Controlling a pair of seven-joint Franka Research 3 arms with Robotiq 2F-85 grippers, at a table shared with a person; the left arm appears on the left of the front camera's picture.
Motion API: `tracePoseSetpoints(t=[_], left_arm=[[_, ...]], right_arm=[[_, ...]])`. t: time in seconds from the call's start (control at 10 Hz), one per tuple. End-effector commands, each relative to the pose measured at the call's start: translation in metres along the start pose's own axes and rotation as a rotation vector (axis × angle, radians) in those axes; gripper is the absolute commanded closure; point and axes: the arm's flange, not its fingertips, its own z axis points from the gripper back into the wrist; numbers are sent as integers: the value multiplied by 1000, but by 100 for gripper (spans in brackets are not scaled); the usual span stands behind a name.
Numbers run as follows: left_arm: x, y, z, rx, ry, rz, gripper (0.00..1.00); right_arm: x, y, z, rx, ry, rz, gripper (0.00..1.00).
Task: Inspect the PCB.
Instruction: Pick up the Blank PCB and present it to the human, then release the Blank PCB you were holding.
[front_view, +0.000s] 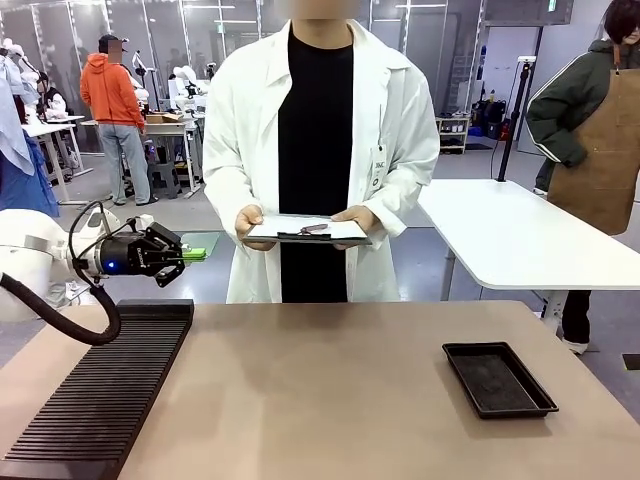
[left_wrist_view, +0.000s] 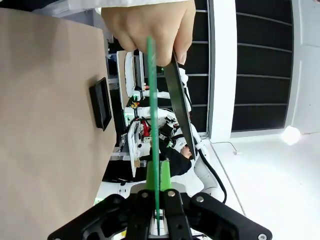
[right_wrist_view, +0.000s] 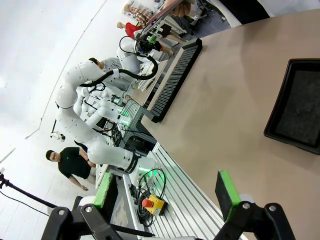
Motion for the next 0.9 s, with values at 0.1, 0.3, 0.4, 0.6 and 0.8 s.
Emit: tracePoseSetpoints(t=[0.1,0.3,0.4,0.6,0.8], left_arm=[[-3,-3,0,-9,6,2,97],[-3,-3,0,-9,6,2,97],[-3,-3,0,-9,6,2,97],[-3,-3,0,-9,6,2,97],[-3,-3,0,-9,6,2,97]], right_arm=[[0,1,0,7,-10,19,0],[0,1,0,7,-10,19,0],[0,1,0,7,-10,19,0],[0,1,0,7,-10,19,0],[0,1,0,7,-10,19,0]])
